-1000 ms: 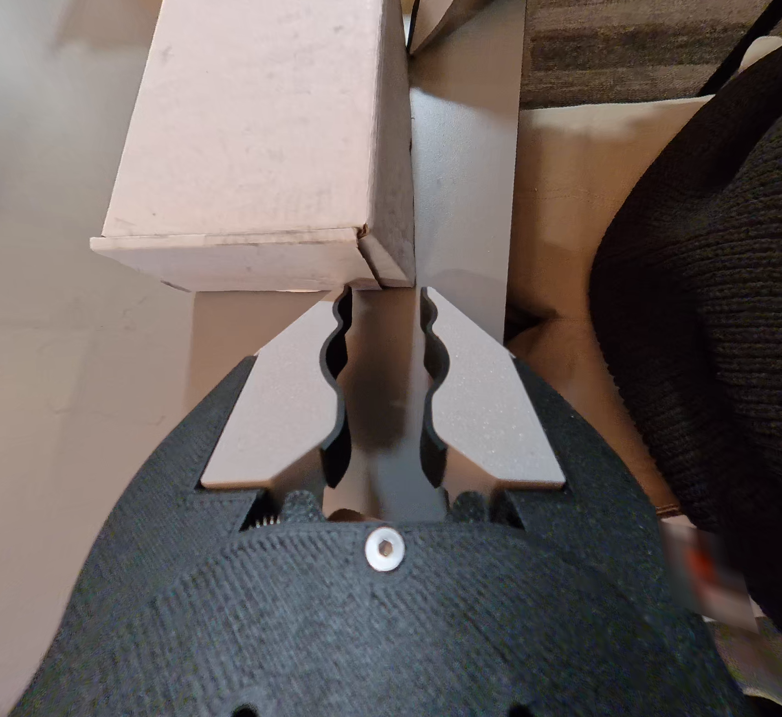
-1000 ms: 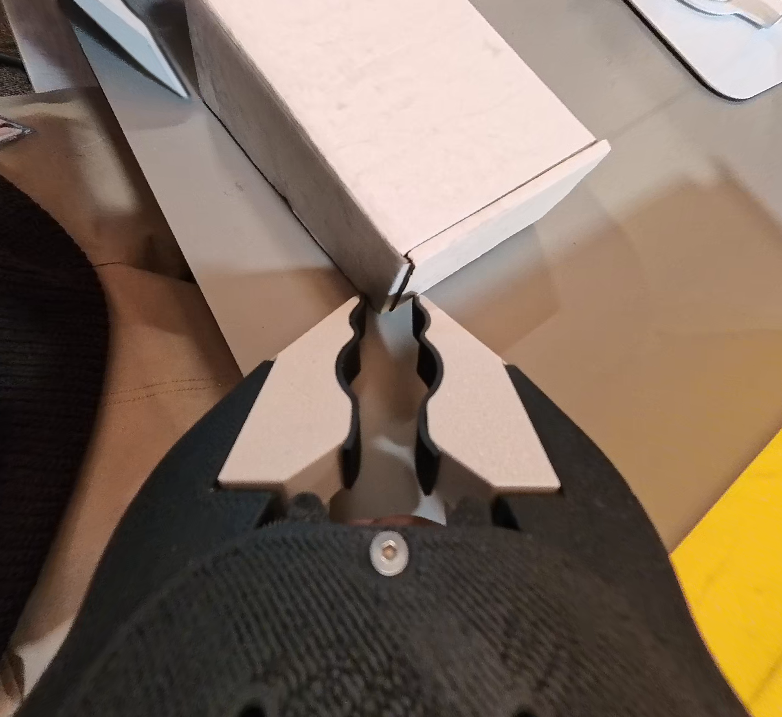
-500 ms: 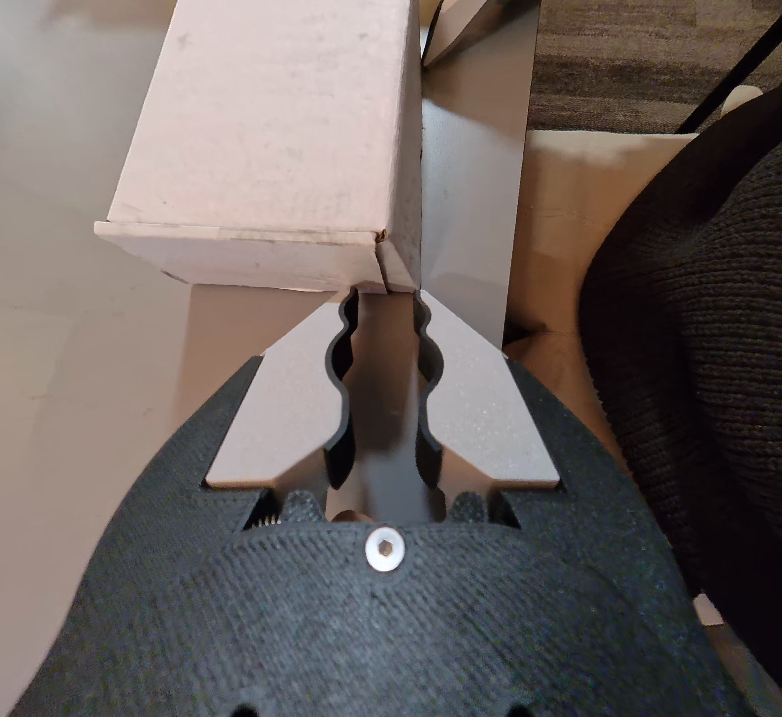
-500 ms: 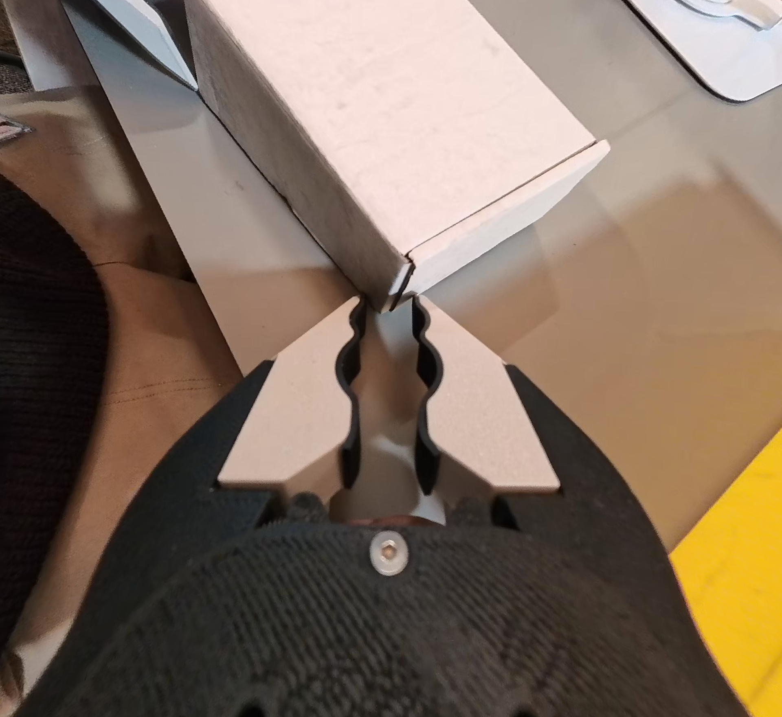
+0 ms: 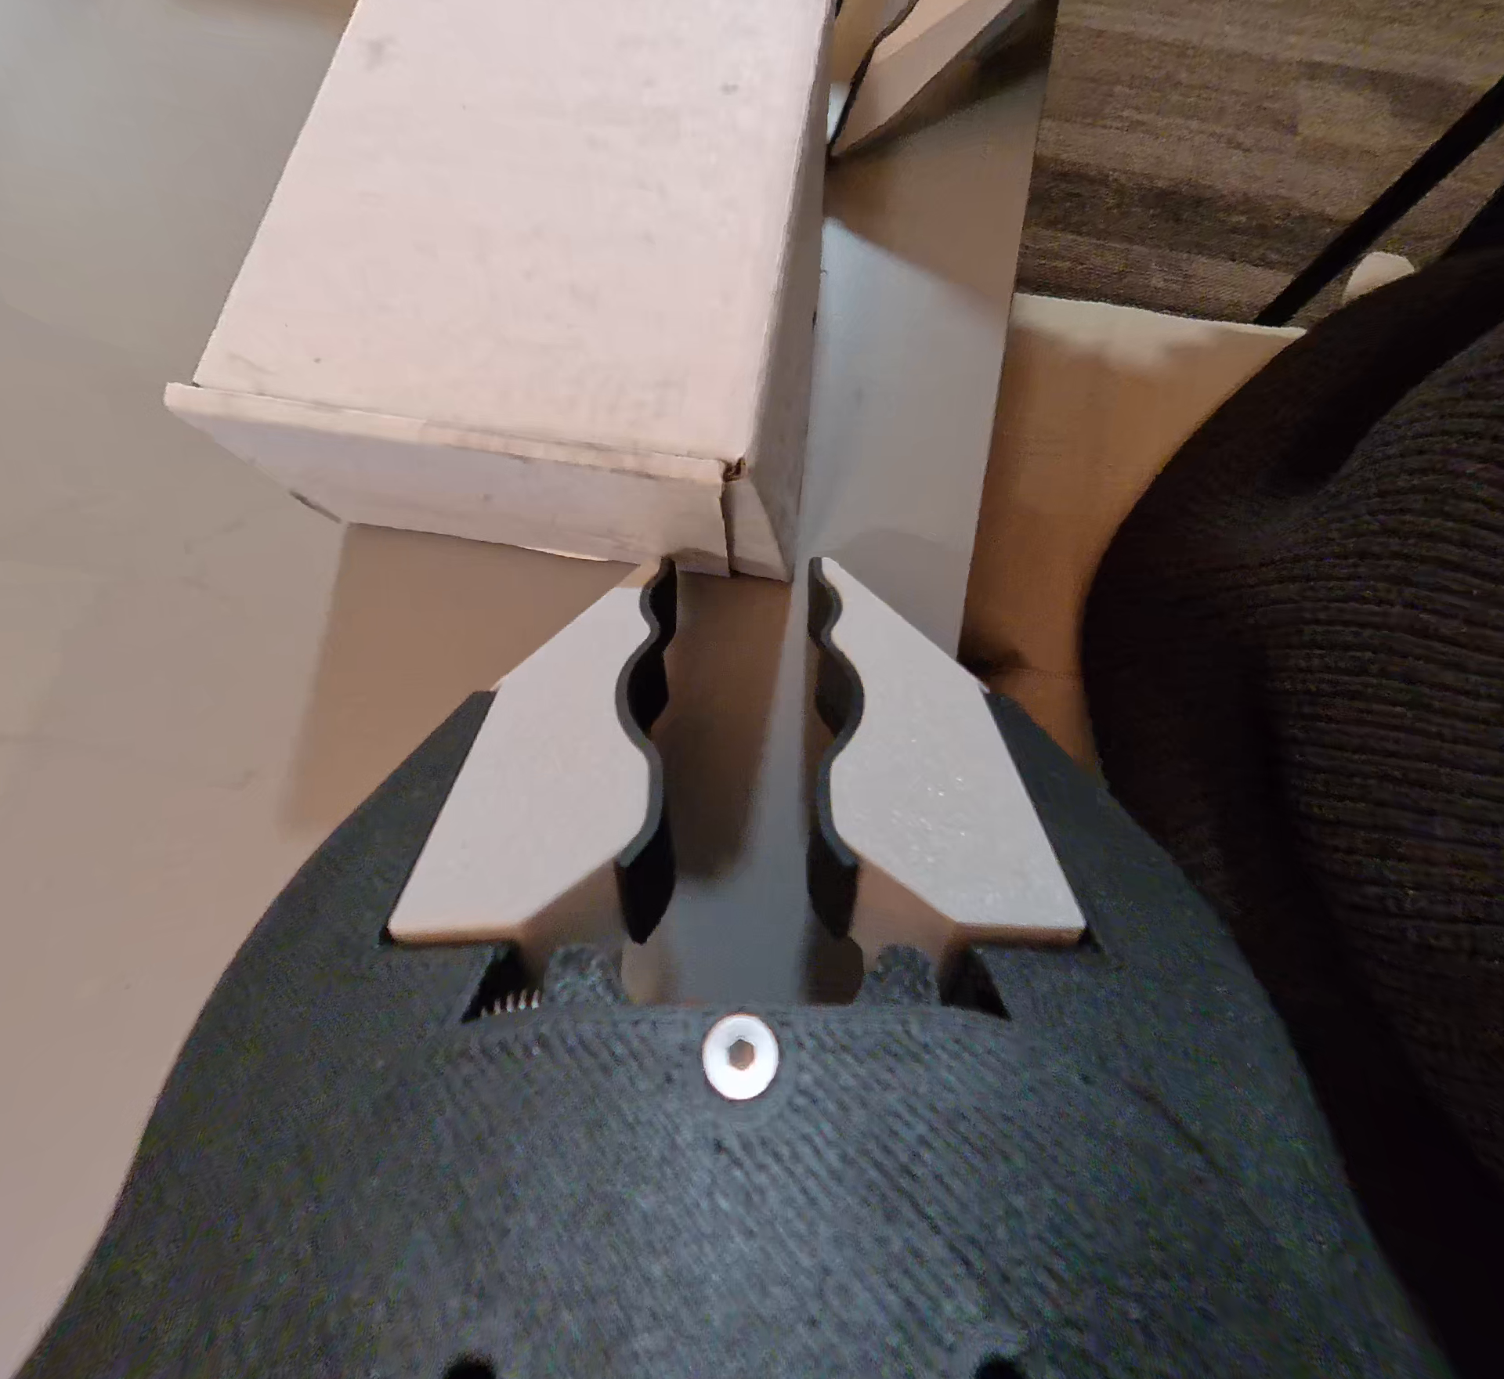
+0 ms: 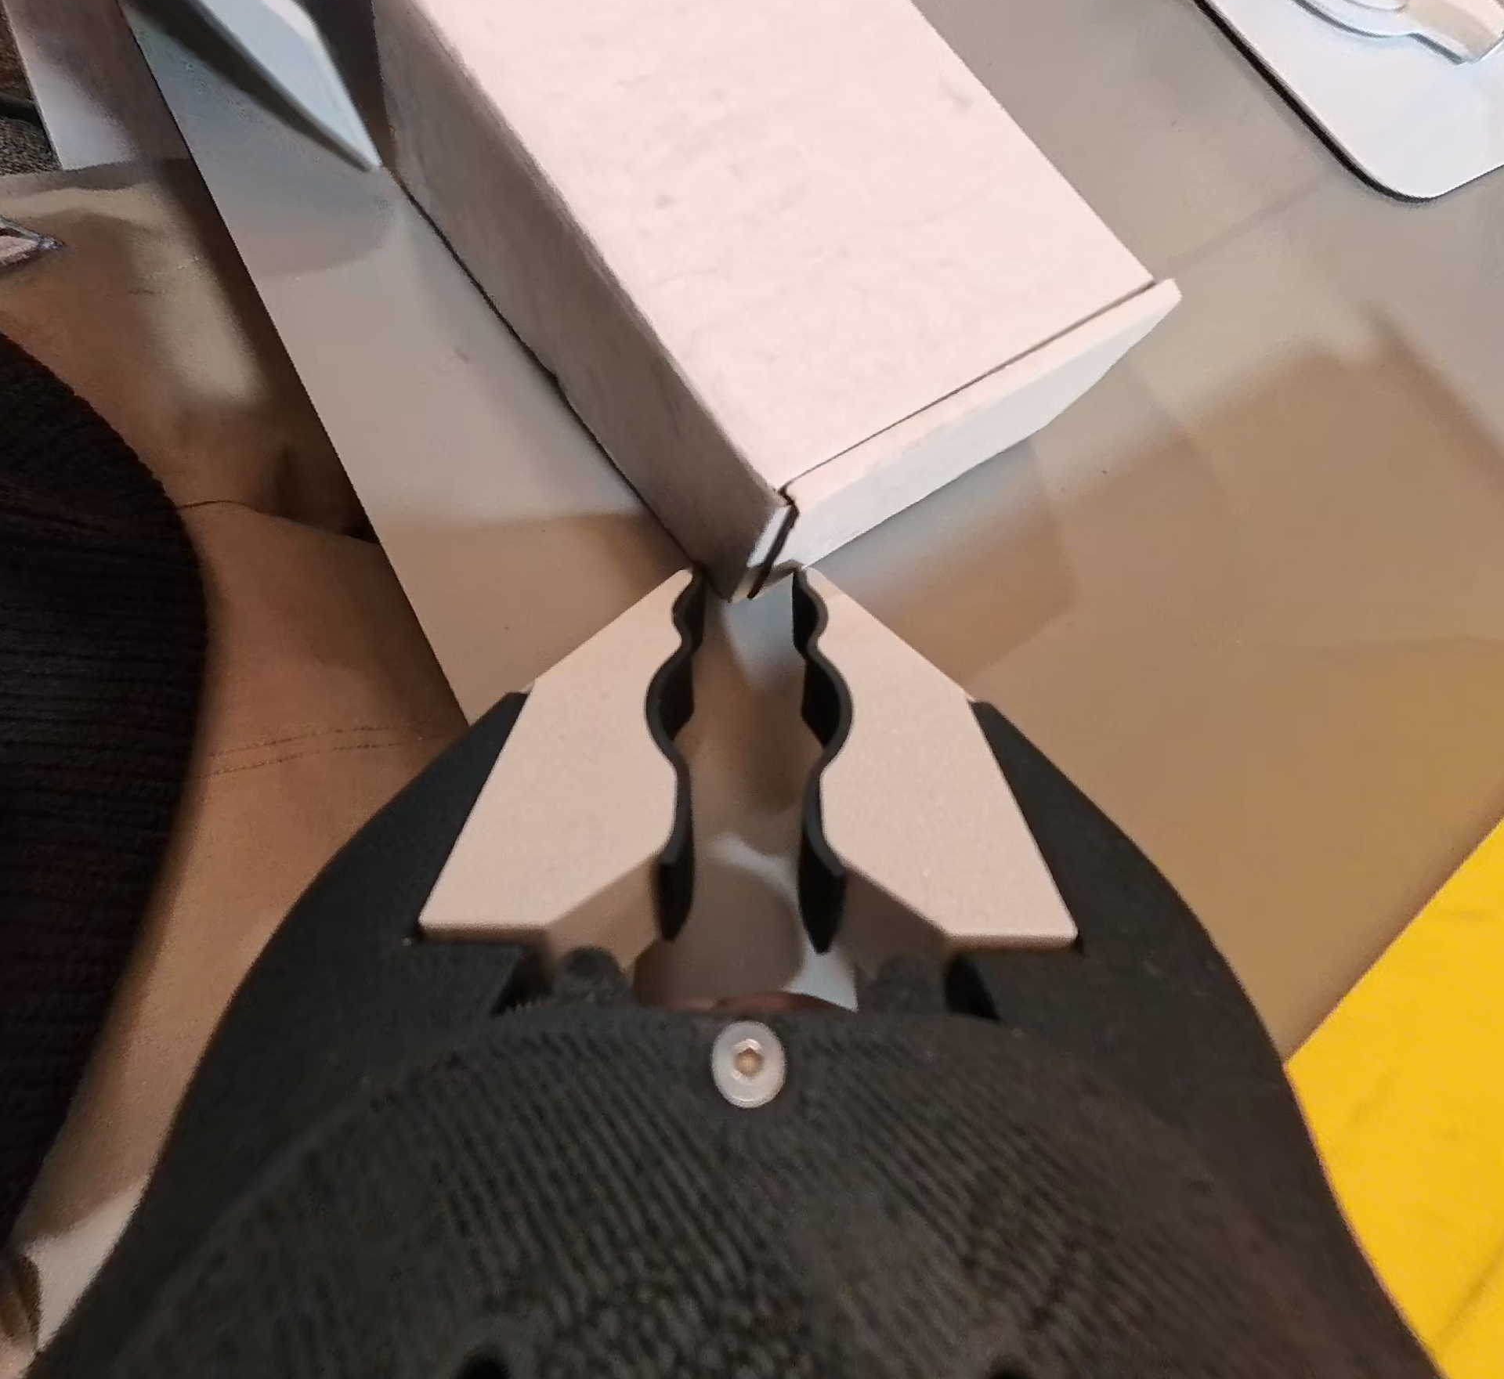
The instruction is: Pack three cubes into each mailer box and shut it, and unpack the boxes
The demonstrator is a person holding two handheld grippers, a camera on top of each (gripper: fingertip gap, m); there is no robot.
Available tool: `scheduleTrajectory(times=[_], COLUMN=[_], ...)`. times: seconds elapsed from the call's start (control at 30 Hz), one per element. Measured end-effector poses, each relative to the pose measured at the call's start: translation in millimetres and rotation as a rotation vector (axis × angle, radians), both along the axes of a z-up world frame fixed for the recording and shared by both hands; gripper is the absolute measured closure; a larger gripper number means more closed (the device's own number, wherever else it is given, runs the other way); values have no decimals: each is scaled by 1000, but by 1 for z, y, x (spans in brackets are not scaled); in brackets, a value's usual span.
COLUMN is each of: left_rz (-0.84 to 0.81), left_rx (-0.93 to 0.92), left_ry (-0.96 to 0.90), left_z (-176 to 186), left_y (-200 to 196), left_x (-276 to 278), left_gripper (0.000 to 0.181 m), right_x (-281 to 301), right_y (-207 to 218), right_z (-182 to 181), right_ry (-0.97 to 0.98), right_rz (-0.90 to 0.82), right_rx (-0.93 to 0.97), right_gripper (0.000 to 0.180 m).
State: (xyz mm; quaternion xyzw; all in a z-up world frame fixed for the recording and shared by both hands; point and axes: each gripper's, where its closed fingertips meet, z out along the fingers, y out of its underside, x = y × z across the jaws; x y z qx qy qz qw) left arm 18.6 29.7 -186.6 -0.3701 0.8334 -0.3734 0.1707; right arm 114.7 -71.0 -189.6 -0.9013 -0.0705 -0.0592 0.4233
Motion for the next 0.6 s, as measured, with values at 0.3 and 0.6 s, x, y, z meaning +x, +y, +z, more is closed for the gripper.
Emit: scheduleTrajectory(times=[0.3, 0.6], left_rz=[12, -4], left_rx=[52, 100], left_ry=[-36, -77], left_z=[-1, -2], left_y=[2, 2], left_x=[4, 5], left_gripper=[155, 161], right_x=[1, 2], right_y=[0, -1], right_z=[0, 0], right_ry=[0, 4], right_rz=[-6, -9], right_rx=[0, -6], right_gripper=[160, 161])
